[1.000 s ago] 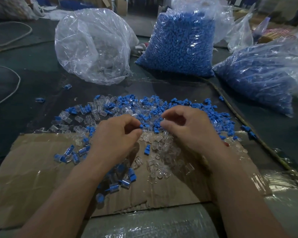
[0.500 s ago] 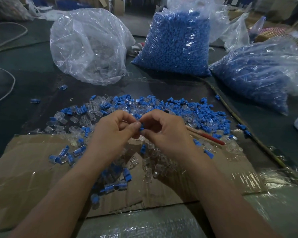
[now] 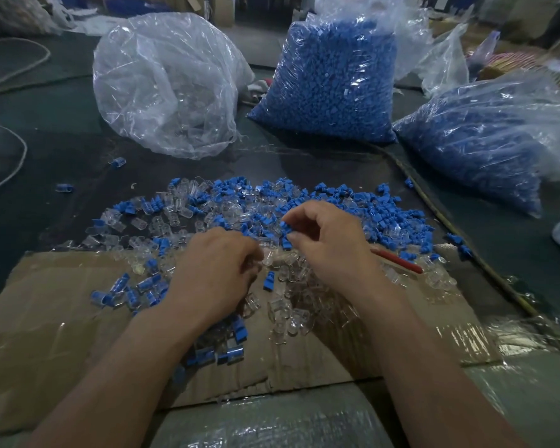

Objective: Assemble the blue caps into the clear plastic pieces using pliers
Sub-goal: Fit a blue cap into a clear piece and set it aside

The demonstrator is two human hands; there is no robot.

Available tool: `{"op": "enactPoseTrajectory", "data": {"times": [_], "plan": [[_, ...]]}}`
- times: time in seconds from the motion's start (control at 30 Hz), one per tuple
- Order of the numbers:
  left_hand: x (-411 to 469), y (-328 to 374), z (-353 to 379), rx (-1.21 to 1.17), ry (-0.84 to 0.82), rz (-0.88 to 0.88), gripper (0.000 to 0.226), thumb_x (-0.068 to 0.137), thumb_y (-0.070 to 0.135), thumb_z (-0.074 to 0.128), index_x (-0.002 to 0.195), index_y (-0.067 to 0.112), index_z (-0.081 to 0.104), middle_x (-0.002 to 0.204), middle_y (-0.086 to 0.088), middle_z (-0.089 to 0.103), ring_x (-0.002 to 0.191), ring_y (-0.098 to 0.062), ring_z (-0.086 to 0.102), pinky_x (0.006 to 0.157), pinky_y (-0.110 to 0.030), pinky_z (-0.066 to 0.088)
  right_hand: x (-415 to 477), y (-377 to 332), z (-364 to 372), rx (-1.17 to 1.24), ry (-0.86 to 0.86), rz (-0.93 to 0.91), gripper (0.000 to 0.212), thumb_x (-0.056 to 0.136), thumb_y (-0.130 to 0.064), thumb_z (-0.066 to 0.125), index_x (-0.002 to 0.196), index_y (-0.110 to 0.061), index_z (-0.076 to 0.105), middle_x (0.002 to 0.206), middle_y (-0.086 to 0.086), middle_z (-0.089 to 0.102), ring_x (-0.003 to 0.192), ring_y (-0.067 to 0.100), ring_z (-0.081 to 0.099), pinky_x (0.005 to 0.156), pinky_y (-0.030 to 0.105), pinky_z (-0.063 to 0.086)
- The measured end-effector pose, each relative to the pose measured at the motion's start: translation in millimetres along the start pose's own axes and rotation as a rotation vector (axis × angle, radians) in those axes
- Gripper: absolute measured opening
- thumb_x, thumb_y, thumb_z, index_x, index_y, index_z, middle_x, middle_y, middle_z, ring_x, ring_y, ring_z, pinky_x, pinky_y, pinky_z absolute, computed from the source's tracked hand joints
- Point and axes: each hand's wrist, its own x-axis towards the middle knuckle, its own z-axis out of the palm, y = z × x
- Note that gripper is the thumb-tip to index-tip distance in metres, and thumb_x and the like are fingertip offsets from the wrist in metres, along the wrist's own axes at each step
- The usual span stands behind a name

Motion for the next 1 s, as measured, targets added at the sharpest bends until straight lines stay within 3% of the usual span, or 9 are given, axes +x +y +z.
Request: {"op": "enactPoseTrajectory", "data": {"times": [0.13, 0.2, 0.37, 0.53, 0.77, 1.0], "plan": [[0.5, 2.6, -9.5, -0.468, 0.061, -0.187, 0.016, 0.084, 0.019, 0.063, 0.097, 0.027, 0.066, 0.081, 0.019, 0.060, 0.075, 0.002, 0.056, 0.076, -0.020, 0.046, -0.4, -2.3, -0.3, 0.086, 0.005, 0.034, 0.029, 0.086, -0.008, 0.060, 0.081, -0.035, 0.049, 0.081, -0.019, 0.053, 0.076, -0.008, 0.052, 0.070, -0.001, 0.040], [0.3, 2.3, -16.3, -0.707, 0.071, -0.259, 0.019, 0.081, 0.014, 0.064, 0.092, 0.031, 0.066, 0.076, 0.013, 0.066, 0.070, 0.001, 0.061, 0.064, -0.011, 0.048, -1.4, -4.0, -1.0, 0.156, 0.031, 0.012, 0.033, 0.086, -0.007, 0.061, 0.081, -0.038, 0.052, 0.079, -0.019, 0.056, 0.073, -0.008, 0.056, 0.068, 0.002, 0.043], [0.8, 2.7, -24.9, -1.129, 0.040, -0.391, 0.009, 0.078, 0.017, 0.061, 0.083, 0.018, 0.069, 0.073, 0.000, 0.072, 0.060, -0.005, 0.064, 0.053, -0.012, 0.049, -5.9, -10.6, 0.8, 0.259, 0.082, -0.097, 0.024, 0.082, -0.001, 0.064, 0.096, -0.019, 0.068, 0.080, -0.021, 0.060, 0.077, -0.007, 0.060, 0.068, 0.007, 0.048], [1.4, 3.1, -26.1, -1.217, 0.012, -0.403, 0.021, 0.067, 0.026, 0.060, 0.081, 0.013, 0.068, 0.068, -0.002, 0.071, 0.057, -0.008, 0.063, 0.051, -0.015, 0.049, -8.1, -14.6, 2.1, 0.267, 0.065, -0.146, 0.034, 0.079, 0.001, 0.065, 0.076, -0.032, 0.060, 0.071, -0.016, 0.061, 0.068, -0.001, 0.060, 0.062, 0.010, 0.049], [0.5, 4.9, -26.1, -1.169, 0.017, -0.359, 0.018, 0.065, 0.024, 0.062, 0.078, 0.014, 0.069, 0.063, 0.000, 0.069, 0.055, -0.006, 0.062, 0.052, -0.014, 0.049, -8.7, -13.5, 4.1, 0.279, 0.047, -0.167, 0.026, 0.079, 0.000, 0.066, 0.081, -0.026, 0.067, 0.067, -0.019, 0.062, 0.064, 0.000, 0.063, 0.057, 0.009, 0.048], [1.0, 3.3, -29.5, -1.253, -0.018, -0.397, 0.019, 0.065, 0.026, 0.060, 0.074, 0.013, 0.071, 0.066, -0.004, 0.070, 0.054, -0.009, 0.062, 0.051, -0.016, 0.051, -6.9, -11.0, 3.7, 0.322, 0.050, -0.229, 0.030, 0.077, -0.005, 0.070, 0.095, -0.028, 0.068, 0.077, -0.021, 0.063, 0.077, -0.002, 0.063, 0.068, 0.012, 0.050]]}}
